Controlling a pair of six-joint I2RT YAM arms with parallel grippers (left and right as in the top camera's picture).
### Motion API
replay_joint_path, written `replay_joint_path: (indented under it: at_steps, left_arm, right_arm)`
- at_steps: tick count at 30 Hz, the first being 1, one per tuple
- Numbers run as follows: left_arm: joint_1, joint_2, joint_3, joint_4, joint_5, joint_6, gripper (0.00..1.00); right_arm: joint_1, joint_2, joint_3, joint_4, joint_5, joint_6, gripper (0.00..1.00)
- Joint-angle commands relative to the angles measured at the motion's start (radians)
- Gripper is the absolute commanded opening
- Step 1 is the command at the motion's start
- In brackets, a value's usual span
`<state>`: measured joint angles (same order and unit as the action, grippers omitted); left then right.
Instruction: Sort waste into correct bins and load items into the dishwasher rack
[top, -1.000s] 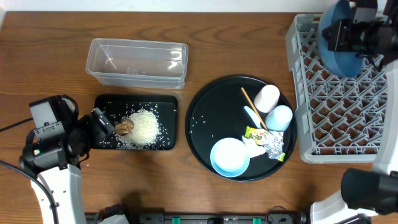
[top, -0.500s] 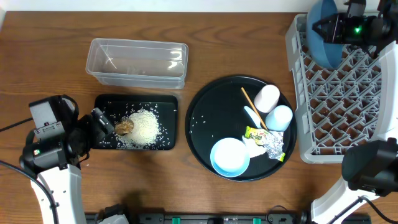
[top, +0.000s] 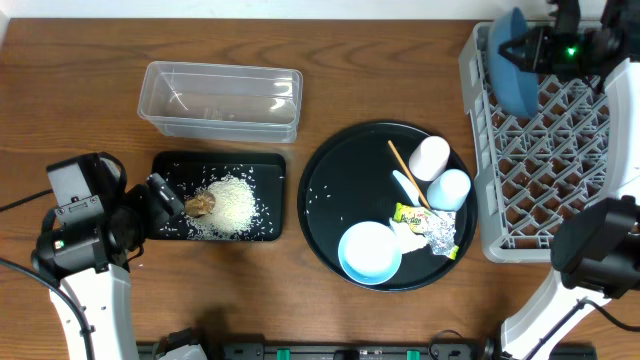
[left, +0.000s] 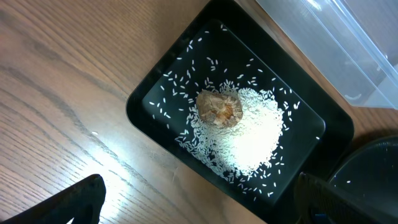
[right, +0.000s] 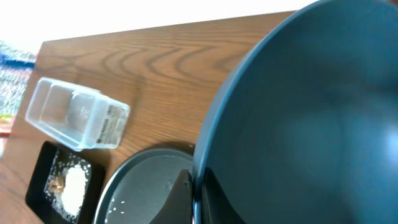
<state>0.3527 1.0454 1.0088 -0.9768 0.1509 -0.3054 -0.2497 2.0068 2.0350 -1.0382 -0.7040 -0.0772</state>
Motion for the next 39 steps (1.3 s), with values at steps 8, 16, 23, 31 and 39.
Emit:
replay_joint_path:
  at_steps: [8, 16, 23, 31, 39]
  left_arm:
    - [0.005, -0.001, 0.022, -0.003, -0.003, 0.02, 0.98]
    - [0.005, -0.001, 0.022, -0.003, -0.003, 0.02, 0.98]
    - [0.005, -0.001, 0.022, -0.003, -0.003, 0.02, 0.98]
    - [0.005, -0.001, 0.022, -0.002, -0.003, 0.02, 0.98]
    - [0.005, -0.001, 0.022, -0.003, -0.003, 0.02, 0.98]
  right_arm:
    - [-0.045, 0.002, 0.008, 0.001, -0.073, 0.001, 0.01]
    - [-0.045, 0.008, 0.007, 0.015, -0.217, 0.011, 0.01]
    - [-0.046, 0.008, -0.001, 0.014, -0.227, 0.063, 0.01]
    - [-0.053, 0.008, -0.062, 0.031, -0.109, 0.084, 0.01]
    - [-0.077, 0.008, -0.068, 0.037, -0.106, 0.084, 0.01]
